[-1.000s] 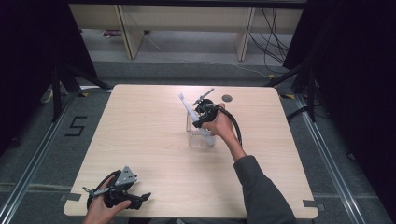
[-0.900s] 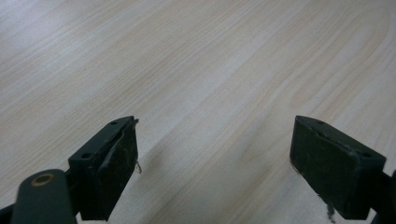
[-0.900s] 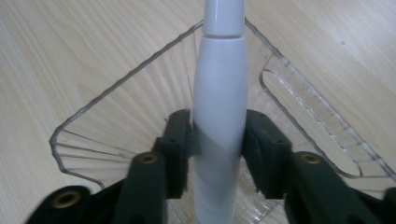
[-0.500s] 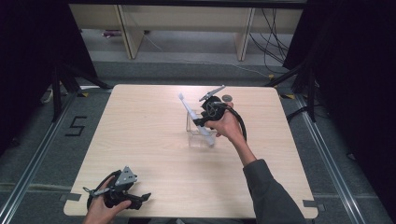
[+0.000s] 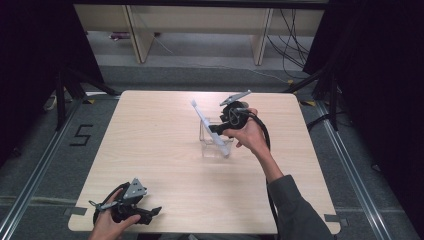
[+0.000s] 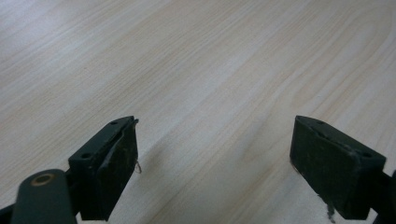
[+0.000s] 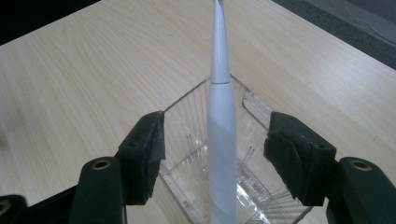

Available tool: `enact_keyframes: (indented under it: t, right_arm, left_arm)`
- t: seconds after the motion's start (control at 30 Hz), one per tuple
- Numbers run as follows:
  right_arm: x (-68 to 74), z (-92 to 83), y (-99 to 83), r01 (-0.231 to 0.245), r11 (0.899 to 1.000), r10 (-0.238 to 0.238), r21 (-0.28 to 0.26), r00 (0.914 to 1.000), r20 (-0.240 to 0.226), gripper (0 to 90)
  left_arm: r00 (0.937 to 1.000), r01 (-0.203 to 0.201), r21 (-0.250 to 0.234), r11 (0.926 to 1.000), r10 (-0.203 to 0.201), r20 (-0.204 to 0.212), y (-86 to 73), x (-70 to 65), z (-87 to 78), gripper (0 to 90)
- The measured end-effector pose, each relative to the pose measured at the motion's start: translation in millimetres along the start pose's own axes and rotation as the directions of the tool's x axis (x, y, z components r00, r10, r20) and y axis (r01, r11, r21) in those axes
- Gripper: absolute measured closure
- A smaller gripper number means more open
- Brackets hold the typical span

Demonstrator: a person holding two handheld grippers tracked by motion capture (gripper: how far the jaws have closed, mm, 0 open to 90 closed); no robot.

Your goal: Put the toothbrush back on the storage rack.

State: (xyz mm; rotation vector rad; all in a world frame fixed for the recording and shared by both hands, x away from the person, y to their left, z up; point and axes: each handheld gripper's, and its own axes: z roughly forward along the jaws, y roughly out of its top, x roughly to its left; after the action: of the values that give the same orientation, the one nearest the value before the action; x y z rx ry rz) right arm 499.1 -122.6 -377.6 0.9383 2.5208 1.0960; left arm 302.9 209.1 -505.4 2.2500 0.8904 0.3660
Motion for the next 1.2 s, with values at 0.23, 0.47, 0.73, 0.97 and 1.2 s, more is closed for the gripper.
enact_keyframes:
  t: [0.23,0.47,0.73,0.97,1.2]
  right_arm:
    - [0.2,-6.7,-5.8,-0.023,1.000,0.023,-0.020,0.9997,-0.004,34.7]
    - [-5.5,-21.3,-14.1,-0.054,0.997,0.053,-0.056,0.9985,-0.011,34.2]
    - [-6.5,-36.9,-22.1,-0.046,0.995,0.045,-0.087,0.9989,-0.010,34.1]
    - [-6.2,-47.5,-33.7,-0.062,0.995,0.062,-0.074,0.9981,-0.009,34.0]
    - [-6.9,-52.9,-43.6,-0.076,0.993,0.075,-0.092,0.9971,-0.015,33.9]
  left_arm:
    - [1.0000,0.004,0.002,1.0000,-0.004,0.002,-0.1,-0.5,-0.4,14.9]
    - [1.0000,0.003,0.001,1.0000,-0.003,0.000,-0.2,-0.3,0.2,14.8]
    - [1.0000,0.001,0.004,1.0000,-0.001,0.000,-0.2,-0.3,0.5,14.8]
    - [1.0000,0.004,0.002,1.0000,-0.004,-0.001,-0.3,-0.2,0.9,14.8]
    - [1.0000,0.003,0.004,1.0000,-0.003,-0.001,-0.4,-0.1,0.7,14.8]
